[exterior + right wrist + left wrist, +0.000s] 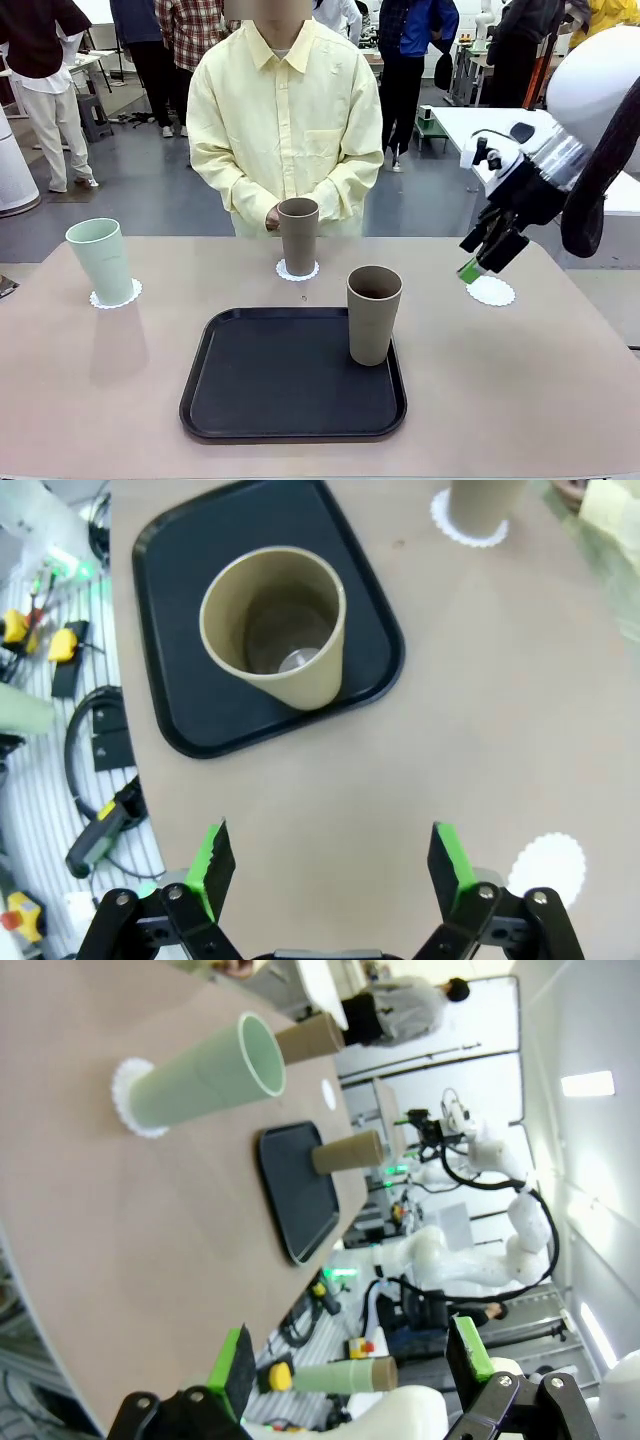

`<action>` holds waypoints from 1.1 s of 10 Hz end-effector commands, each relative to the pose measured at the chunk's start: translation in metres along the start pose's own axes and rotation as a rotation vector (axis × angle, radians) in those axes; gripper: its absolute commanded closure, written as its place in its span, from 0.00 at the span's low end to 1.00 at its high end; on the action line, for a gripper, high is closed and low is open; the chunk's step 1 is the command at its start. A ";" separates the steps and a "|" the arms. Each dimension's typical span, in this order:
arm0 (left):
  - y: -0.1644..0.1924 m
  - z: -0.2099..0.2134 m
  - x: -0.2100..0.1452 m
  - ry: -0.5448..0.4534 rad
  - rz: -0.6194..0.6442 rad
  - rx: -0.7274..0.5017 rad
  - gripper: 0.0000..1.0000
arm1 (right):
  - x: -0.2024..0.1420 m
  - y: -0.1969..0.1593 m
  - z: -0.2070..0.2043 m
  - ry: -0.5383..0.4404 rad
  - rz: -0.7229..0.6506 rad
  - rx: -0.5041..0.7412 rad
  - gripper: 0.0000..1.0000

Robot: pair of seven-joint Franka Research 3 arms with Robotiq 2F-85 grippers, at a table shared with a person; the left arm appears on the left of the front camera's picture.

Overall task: Place coasters on the table and set cups on them.
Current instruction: Take one Reusable plastic cup from the Flat Tray and place it on a coaster set by the human.

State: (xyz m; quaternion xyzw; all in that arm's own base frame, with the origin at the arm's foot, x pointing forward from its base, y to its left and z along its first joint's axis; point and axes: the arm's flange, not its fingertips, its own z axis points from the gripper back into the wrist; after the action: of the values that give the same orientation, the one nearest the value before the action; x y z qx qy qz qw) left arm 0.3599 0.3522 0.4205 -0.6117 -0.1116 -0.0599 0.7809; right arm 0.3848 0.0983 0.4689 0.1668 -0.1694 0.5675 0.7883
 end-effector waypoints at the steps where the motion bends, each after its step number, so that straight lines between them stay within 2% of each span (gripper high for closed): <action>1: -0.001 0.001 -0.001 -0.003 0.014 0.010 0.00 | -0.001 -0.002 0.009 -0.027 -0.022 -0.009 0.00; 5: -0.001 0.001 -0.001 -0.003 0.014 0.010 0.00 | -0.002 -0.002 0.007 -0.012 -0.009 -0.011 0.00; 6: -0.001 0.001 -0.001 -0.003 0.014 0.010 0.00 | -0.009 -0.014 0.016 -0.159 0.106 -0.042 0.00; 7: -0.001 0.001 -0.001 -0.003 0.014 0.010 0.00 | -0.020 -0.030 0.016 -0.318 0.193 -0.014 0.00; 9: -0.001 0.001 -0.001 -0.003 0.014 0.010 0.00 | -0.043 -0.050 -0.009 -0.566 0.266 0.036 0.00; 11: -0.001 0.001 -0.001 -0.003 0.014 0.010 0.00 | -0.061 -0.054 -0.036 -0.650 0.252 0.034 0.00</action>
State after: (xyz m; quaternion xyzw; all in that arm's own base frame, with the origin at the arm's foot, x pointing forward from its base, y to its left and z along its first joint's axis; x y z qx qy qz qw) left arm 0.3595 0.3526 0.4205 -0.6118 -0.1119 -0.0595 0.7808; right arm 0.4128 0.0453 0.4342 0.2939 -0.4312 0.5719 0.6329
